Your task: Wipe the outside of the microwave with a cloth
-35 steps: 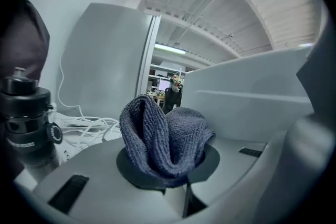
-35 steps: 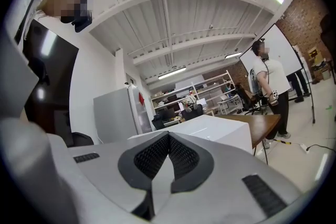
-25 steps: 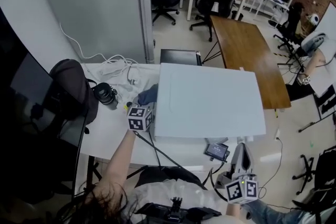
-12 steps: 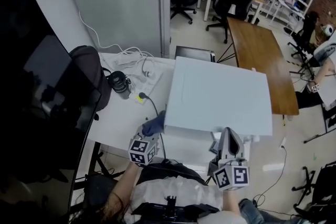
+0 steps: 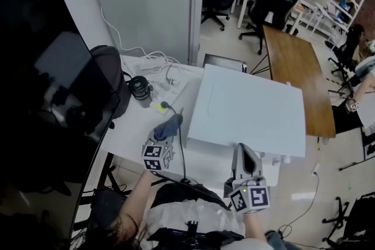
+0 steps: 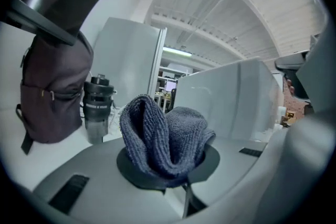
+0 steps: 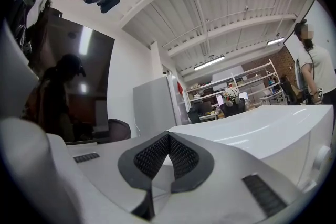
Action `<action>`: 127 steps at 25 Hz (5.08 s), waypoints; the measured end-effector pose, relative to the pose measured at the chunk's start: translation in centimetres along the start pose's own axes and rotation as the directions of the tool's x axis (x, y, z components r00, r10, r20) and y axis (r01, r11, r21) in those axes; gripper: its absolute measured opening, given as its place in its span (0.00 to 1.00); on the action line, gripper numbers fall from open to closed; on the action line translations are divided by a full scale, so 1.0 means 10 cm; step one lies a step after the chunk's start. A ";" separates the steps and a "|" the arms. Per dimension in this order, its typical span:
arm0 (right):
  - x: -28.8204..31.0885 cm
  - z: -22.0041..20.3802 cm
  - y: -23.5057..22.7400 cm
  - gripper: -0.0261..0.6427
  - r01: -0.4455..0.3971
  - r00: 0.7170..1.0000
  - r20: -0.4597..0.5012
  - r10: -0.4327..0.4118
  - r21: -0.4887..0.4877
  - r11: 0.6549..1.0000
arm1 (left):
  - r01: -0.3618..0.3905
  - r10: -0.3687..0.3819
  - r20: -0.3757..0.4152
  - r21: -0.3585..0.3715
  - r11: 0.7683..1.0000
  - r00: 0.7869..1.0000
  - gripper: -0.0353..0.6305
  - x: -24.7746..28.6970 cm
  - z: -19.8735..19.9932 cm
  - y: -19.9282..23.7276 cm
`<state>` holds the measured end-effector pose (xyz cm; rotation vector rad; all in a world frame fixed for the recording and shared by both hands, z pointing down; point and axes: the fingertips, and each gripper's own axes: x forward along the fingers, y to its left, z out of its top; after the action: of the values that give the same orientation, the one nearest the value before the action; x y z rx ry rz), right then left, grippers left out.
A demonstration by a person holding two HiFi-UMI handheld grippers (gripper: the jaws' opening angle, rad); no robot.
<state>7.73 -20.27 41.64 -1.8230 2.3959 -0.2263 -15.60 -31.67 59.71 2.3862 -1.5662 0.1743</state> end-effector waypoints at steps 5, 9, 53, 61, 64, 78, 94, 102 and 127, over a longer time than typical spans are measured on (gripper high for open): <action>-0.02 0.01 0.00 0.07 -0.001 1.000 -0.011 0.001 -0.004 1.000 | 0.023 -0.025 0.022 0.069 0.997 0.999 0.12 0.82 0.41 0.11; 0.00 0.02 -0.03 0.07 0.007 1.000 -0.012 -0.007 -0.007 1.000 | 0.102 -0.095 -0.077 0.087 0.991 0.992 0.12 1.29 0.25 -0.05; -1.71 0.29 -1.01 0.07 0.355 0.926 0.119 -0.360 0.056 0.933 | 0.769 -0.787 -0.017 0.227 0.598 0.617 0.12 -1.02 0.43 -3.62; -2.26 0.09 -0.88 0.07 0.459 0.883 0.097 -0.460 0.036 0.888 | 0.840 -0.839 -0.096 0.164 0.518 0.536 0.12 -0.46 0.23 -4.63; -2.27 0.10 -0.78 0.07 0.452 0.885 0.104 -0.454 0.043 0.891 | 0.797 -0.796 -0.059 0.084 0.598 0.603 0.12 -0.23 0.24 -4.71; -1.66 0.11 -0.58 0.07 0.201 0.975 0.087 -0.204 0.047 0.979 | 0.482 -0.486 0.048 0.074 0.873 0.872 0.12 -0.45 0.43 -2.77; -1.75 0.06 -0.65 0.07 0.124 0.991 0.046 -0.125 0.036 0.992 | 0.275 -0.290 0.027 0.241 0.931 0.957 0.12 -0.87 0.29 -2.21; -2.10 -0.03 -0.91 0.07 0.209 0.977 0.030 -0.210 0.047 0.977 | 0.695 -0.677 -0.161 0.216 0.685 0.718 0.12 -0.60 -0.32 -4.41; -1.75 -0.16 -0.54 0.07 0.097 0.995 -0.004 -0.097 0.047 0.994 | -0.004 0.003 -0.092 -0.011 1.000 0.996 0.12 -0.49 -0.52 -1.16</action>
<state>17.22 -4.77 44.37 -1.9205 2.2851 -0.2912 -6.75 -21.55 61.48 2.3322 -1.5251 0.2717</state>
